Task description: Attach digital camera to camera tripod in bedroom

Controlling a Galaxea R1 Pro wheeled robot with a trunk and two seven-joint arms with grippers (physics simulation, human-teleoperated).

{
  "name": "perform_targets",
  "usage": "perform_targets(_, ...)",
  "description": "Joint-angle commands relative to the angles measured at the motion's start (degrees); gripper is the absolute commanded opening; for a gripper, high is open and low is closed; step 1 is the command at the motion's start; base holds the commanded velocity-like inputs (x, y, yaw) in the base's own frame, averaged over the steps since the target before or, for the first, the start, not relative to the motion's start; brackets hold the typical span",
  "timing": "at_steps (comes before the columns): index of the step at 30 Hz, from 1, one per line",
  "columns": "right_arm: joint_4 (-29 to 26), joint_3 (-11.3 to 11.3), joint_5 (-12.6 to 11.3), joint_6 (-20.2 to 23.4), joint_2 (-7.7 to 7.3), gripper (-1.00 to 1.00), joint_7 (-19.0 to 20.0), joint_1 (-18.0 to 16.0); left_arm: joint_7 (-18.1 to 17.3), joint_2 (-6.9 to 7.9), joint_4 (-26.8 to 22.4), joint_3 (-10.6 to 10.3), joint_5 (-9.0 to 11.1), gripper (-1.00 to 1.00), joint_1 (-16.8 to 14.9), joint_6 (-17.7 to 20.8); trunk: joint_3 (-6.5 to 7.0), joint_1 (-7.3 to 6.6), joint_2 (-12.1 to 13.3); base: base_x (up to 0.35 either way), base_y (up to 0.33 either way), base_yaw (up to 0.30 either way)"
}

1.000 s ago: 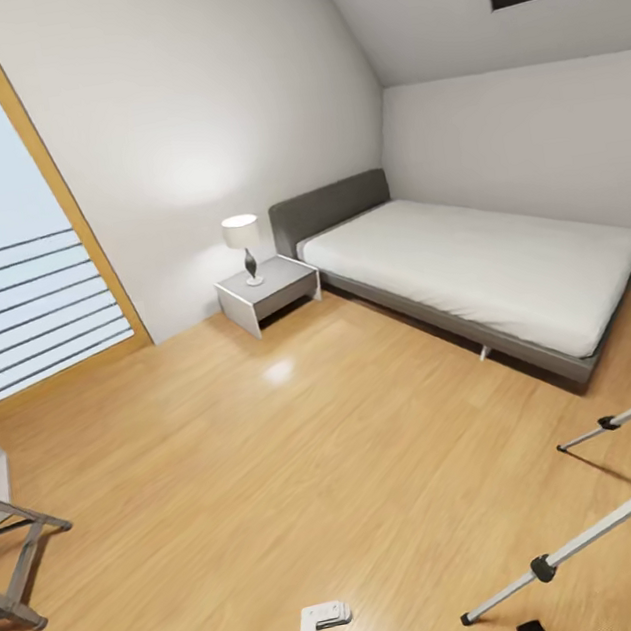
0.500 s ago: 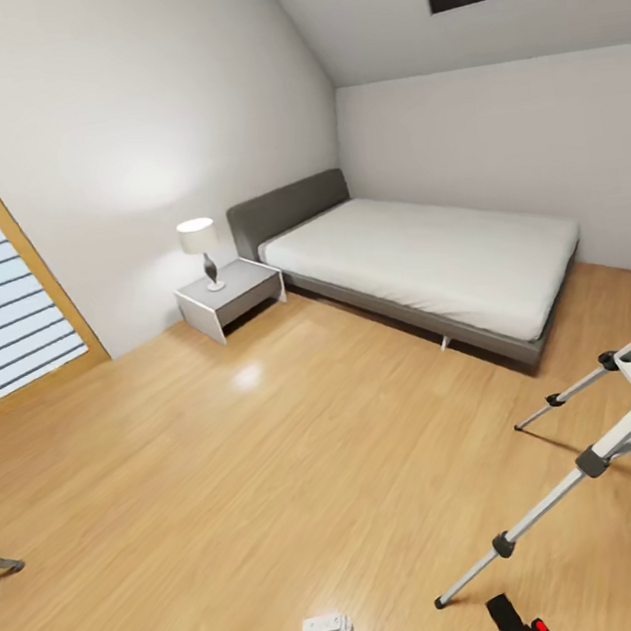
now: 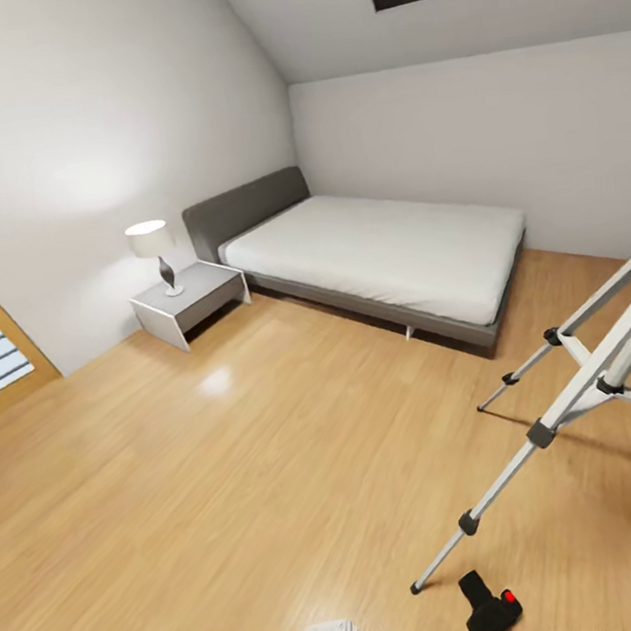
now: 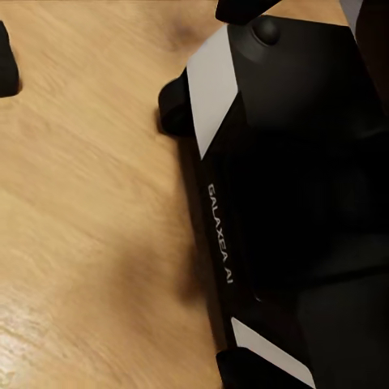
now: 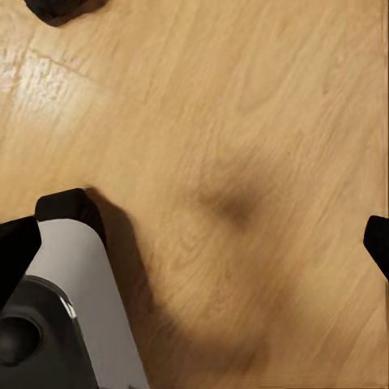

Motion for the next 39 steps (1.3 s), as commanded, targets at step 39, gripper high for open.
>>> perform_targets(39, -28.71, -4.35, -0.64, 35.68, 0.39, 1.00, 0.10, -12.35, 4.05, 0.06, -1.86, -10.40, -0.23, 1.00, -9.62, 9.06, -9.41, 8.57, -15.68, 0.000, 0.000, -0.231)
